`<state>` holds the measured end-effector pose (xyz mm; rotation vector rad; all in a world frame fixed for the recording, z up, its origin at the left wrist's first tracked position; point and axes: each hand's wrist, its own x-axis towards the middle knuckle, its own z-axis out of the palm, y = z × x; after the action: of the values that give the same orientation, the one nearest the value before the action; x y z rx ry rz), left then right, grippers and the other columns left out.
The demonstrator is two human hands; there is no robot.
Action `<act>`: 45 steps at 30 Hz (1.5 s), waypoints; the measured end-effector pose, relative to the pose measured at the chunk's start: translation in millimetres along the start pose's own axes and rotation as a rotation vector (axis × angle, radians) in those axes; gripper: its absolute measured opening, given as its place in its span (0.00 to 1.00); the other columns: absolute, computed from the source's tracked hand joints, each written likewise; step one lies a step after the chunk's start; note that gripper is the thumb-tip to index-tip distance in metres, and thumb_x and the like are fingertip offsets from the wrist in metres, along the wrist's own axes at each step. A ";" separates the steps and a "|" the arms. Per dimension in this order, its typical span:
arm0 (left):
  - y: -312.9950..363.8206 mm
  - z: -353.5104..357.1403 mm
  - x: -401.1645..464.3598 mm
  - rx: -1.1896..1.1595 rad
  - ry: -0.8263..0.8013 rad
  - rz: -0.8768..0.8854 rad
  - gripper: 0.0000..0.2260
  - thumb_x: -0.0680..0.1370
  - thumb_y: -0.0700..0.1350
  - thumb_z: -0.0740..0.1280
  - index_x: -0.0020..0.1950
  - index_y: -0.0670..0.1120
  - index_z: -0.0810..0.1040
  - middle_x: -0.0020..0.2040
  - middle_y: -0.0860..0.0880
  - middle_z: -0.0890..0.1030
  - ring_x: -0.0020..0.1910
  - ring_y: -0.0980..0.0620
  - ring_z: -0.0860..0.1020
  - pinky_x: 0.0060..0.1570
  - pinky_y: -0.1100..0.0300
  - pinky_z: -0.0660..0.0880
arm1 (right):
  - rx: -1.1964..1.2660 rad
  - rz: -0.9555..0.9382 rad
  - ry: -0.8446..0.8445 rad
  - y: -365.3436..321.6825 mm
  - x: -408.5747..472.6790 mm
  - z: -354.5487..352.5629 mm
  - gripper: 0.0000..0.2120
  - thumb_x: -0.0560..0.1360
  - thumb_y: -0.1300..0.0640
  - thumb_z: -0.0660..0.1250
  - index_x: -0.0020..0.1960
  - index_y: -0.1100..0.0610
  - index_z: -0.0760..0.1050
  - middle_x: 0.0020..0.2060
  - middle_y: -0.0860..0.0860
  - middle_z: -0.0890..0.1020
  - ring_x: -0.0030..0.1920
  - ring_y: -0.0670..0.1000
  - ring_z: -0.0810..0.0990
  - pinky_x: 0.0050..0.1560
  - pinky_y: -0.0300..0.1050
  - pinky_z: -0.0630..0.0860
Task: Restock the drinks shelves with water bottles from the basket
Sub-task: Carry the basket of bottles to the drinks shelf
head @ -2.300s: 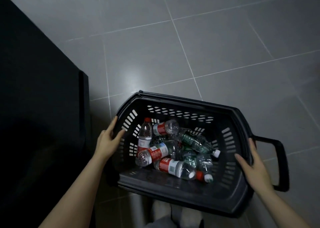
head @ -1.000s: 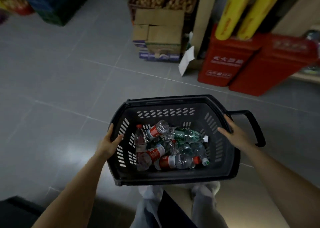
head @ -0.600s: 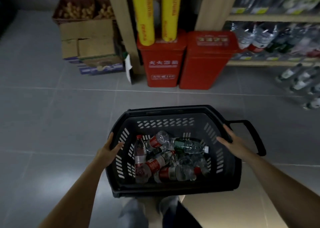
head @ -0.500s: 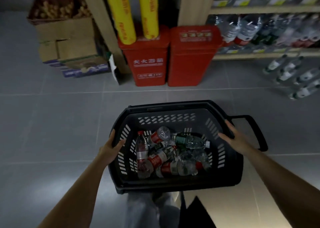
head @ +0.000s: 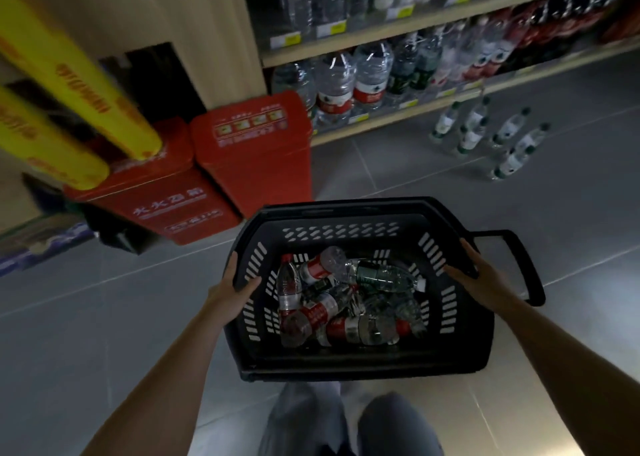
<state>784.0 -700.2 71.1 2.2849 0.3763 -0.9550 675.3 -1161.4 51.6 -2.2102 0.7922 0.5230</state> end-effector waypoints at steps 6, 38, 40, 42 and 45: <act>105.6 38.3 45.2 -0.016 0.010 -0.021 0.37 0.74 0.65 0.61 0.72 0.67 0.40 0.68 0.46 0.74 0.55 0.40 0.78 0.51 0.53 0.74 | -0.020 0.014 0.003 18.6 85.4 -81.1 0.38 0.69 0.35 0.65 0.73 0.36 0.50 0.68 0.53 0.73 0.62 0.60 0.75 0.51 0.47 0.72; 351.7 139.5 389.6 -0.074 0.256 -0.103 0.42 0.72 0.60 0.68 0.76 0.60 0.43 0.69 0.44 0.72 0.62 0.39 0.74 0.54 0.52 0.73 | -0.109 -0.161 -0.154 -55.3 581.7 -216.2 0.39 0.71 0.42 0.67 0.75 0.40 0.49 0.73 0.51 0.64 0.67 0.58 0.70 0.60 0.55 0.73; 350.8 142.1 412.9 -0.079 0.274 -0.118 0.43 0.71 0.62 0.68 0.74 0.63 0.41 0.68 0.44 0.73 0.61 0.39 0.75 0.53 0.52 0.72 | -0.098 -0.164 -0.164 -59.1 610.1 -207.2 0.40 0.71 0.42 0.67 0.75 0.40 0.48 0.73 0.51 0.64 0.68 0.58 0.70 0.62 0.57 0.72; 348.9 146.5 429.8 -0.090 0.297 -0.132 0.43 0.71 0.62 0.68 0.73 0.65 0.40 0.64 0.43 0.77 0.57 0.39 0.77 0.50 0.53 0.73 | -0.103 -0.182 -0.182 -59.4 633.3 -198.2 0.41 0.71 0.41 0.67 0.75 0.40 0.47 0.73 0.52 0.65 0.67 0.60 0.70 0.62 0.59 0.72; 345.6 150.6 449.2 -0.068 0.309 -0.126 0.43 0.71 0.63 0.67 0.73 0.65 0.38 0.64 0.43 0.77 0.58 0.39 0.77 0.53 0.53 0.73 | -0.093 -0.226 -0.172 -60.0 658.2 -188.1 0.40 0.71 0.44 0.68 0.75 0.40 0.47 0.72 0.51 0.66 0.68 0.58 0.70 0.62 0.57 0.72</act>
<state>1179.9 -1052.0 -180.7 2.3702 0.6804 -0.6352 1219.3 -1518.4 -169.4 -2.2670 0.4305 0.6369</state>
